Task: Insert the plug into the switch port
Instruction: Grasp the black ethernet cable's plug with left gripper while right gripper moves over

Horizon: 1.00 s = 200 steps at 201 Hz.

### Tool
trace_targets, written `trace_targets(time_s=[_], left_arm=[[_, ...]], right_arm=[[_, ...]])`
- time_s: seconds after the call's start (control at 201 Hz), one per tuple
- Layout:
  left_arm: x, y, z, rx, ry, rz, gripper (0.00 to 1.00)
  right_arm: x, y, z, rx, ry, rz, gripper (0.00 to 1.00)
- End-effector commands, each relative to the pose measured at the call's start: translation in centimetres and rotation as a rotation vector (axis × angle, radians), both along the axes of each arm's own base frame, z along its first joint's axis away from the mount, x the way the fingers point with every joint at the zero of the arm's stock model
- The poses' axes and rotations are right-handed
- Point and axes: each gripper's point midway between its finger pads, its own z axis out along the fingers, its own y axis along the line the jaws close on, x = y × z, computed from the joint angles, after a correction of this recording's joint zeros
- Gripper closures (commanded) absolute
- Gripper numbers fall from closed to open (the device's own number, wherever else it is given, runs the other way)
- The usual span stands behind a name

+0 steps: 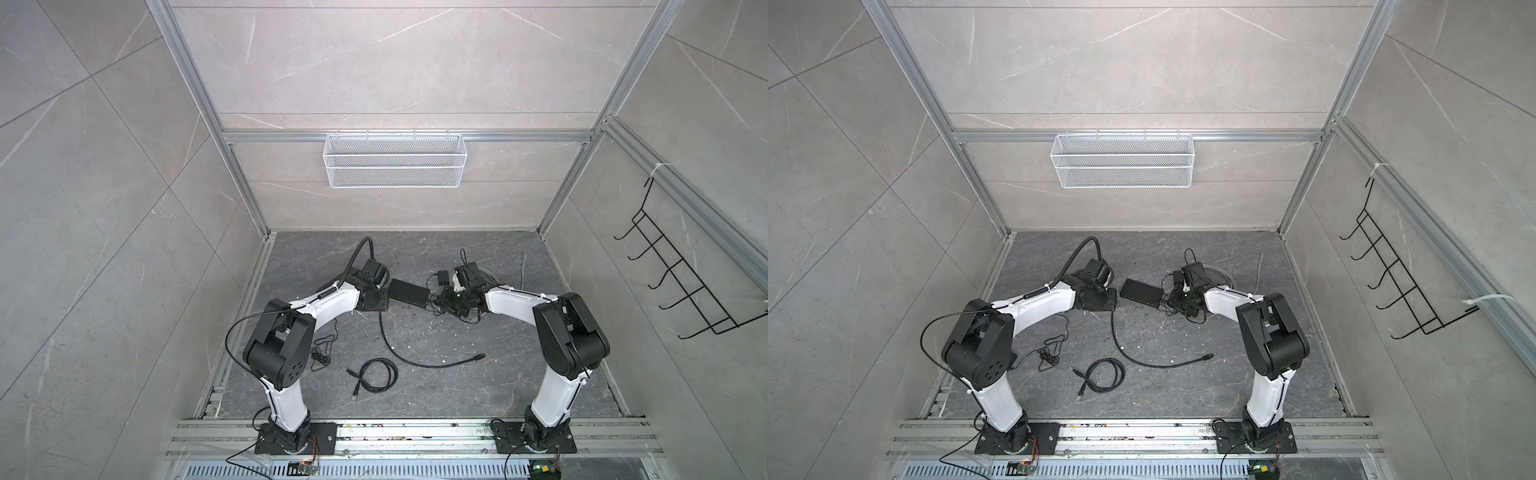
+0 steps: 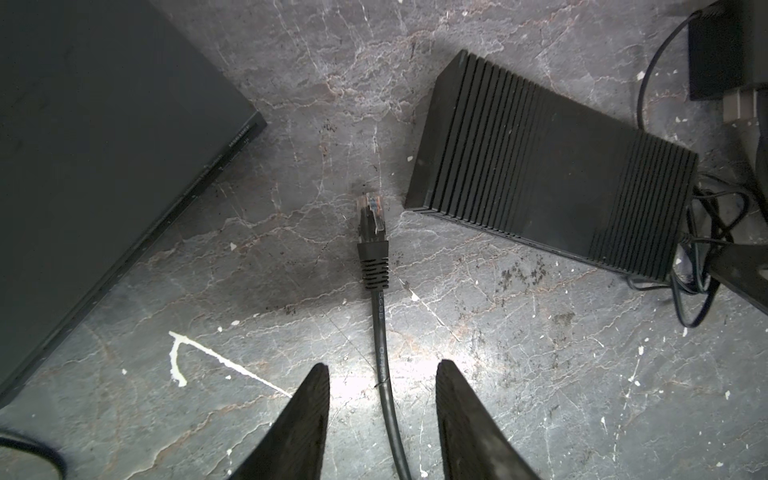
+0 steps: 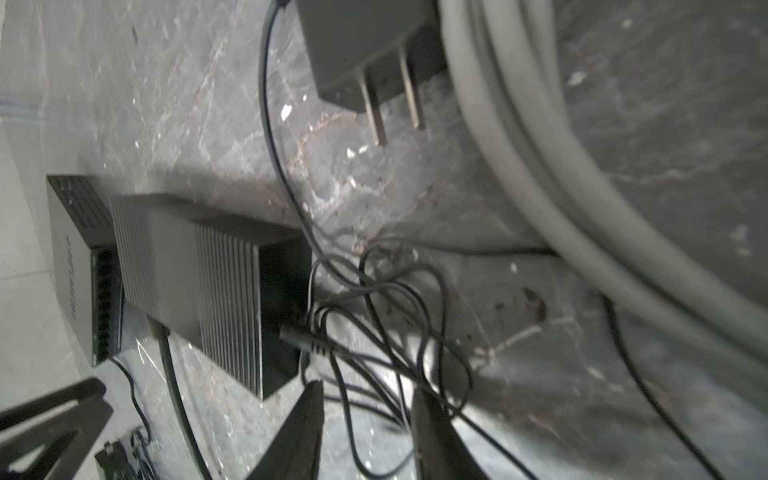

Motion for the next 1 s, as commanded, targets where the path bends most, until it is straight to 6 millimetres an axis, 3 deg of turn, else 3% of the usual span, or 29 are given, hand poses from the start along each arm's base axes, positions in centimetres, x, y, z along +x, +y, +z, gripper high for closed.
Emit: trace_targets(time_s=[0.0,0.144,0.294,0.592,0.746,0.876,0.99], left_arm=[[0.8,-0.3,1.4,-0.014,-0.032,-0.001,0.55],[0.7,0.0,0.8,0.010,-0.015,0.002,0.55],[0.6,-0.1,-0.7,0.032,0.021,0.009,0.55],[1.5,-0.6,-3.6,0.106,0.022,0.044,0.56],[1.4,-0.5,-4.6,0.113,0.035,0.060,0.68],[0.8,-0.9,-5.0,0.062,0.056,0.068,0.80],[0.2,-1.4,-3.9,0.006,0.061,0.078,0.75]], right_arm=[[2.9,0.6,0.3,0.034,-0.032,-0.053,0.61],[5.7,0.1,0.6,0.026,-0.049,-0.062,0.61],[6.4,0.3,2.6,-0.018,-0.098,0.038,0.60],[1.3,-0.9,3.1,-0.045,-0.099,0.133,0.58],[-0.1,-1.2,4.7,-0.051,-0.128,0.163,0.58],[-1.3,0.1,6.5,-0.059,-0.172,0.246,0.59],[-3.4,3.0,7.7,-0.060,-0.208,0.369,0.59]])
